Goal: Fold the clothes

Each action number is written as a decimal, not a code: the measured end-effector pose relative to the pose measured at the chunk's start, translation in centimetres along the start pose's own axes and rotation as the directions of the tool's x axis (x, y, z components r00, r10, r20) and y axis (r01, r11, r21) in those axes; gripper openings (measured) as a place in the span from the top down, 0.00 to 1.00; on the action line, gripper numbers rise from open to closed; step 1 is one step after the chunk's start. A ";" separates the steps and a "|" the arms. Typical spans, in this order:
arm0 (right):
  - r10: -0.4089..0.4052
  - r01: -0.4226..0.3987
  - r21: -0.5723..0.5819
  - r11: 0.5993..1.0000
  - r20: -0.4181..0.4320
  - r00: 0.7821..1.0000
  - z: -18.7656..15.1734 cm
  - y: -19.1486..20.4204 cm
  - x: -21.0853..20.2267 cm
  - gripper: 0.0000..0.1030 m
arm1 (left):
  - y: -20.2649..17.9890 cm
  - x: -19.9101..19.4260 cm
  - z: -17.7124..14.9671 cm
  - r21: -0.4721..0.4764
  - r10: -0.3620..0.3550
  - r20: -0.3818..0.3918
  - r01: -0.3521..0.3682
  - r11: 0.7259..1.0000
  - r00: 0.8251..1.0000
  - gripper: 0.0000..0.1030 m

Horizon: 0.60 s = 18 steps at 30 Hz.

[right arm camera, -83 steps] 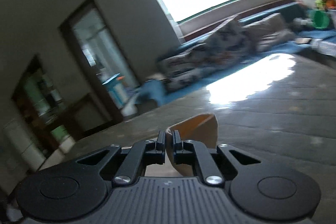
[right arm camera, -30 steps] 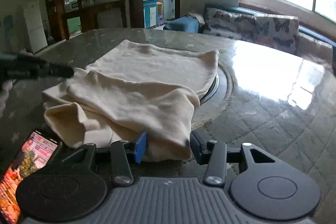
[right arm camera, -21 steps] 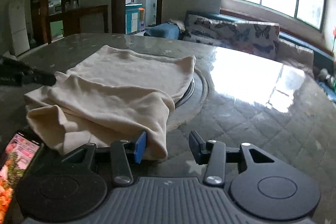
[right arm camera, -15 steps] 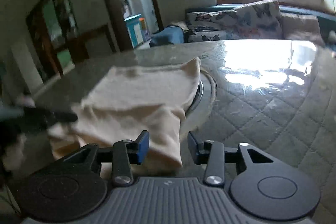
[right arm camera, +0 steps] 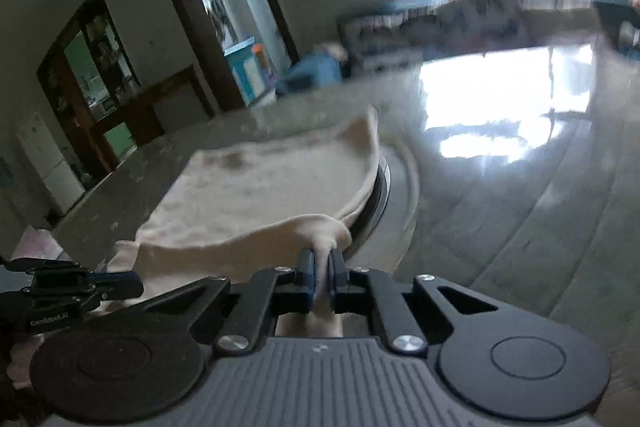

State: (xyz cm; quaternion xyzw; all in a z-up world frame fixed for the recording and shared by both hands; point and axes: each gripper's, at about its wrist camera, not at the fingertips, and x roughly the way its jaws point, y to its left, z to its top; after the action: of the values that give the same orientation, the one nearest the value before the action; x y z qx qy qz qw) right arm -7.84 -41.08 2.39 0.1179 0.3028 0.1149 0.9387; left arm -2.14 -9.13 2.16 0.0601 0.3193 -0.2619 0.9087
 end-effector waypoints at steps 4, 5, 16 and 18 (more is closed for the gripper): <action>-0.078 0.076 -0.057 0.995 -0.036 0.996 -0.4 0.1 0.3 0.92 | -0.3 0.2 0.0 0.021 0.002 0.000 -0.002 1.000 1.000 0.91; -0.100 0.099 -0.036 0.994 -0.043 0.994 -0.5 -0.4 0.5 0.92 | -0.4 0.2 0.0 0.029 0.006 0.000 -0.006 1.000 1.000 0.91; -0.055 0.054 -0.032 0.998 -0.041 0.998 0.8 -1.3 2.7 0.86 | -1.1 0.4 0.2 0.060 0.018 -0.008 -0.017 0.998 1.000 0.88; -0.101 0.097 -0.105 0.990 -0.034 0.994 0.5 -0.6 3.2 0.82 | -1.0 0.3 0.1 0.064 0.016 -0.009 -0.015 0.998 1.000 0.88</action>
State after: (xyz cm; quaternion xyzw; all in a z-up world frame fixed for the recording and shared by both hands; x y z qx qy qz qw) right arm -4.92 -40.86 0.91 0.0516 0.3205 0.0859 0.9419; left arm -2.39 -10.14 2.13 0.0929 0.3145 -0.2649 0.9068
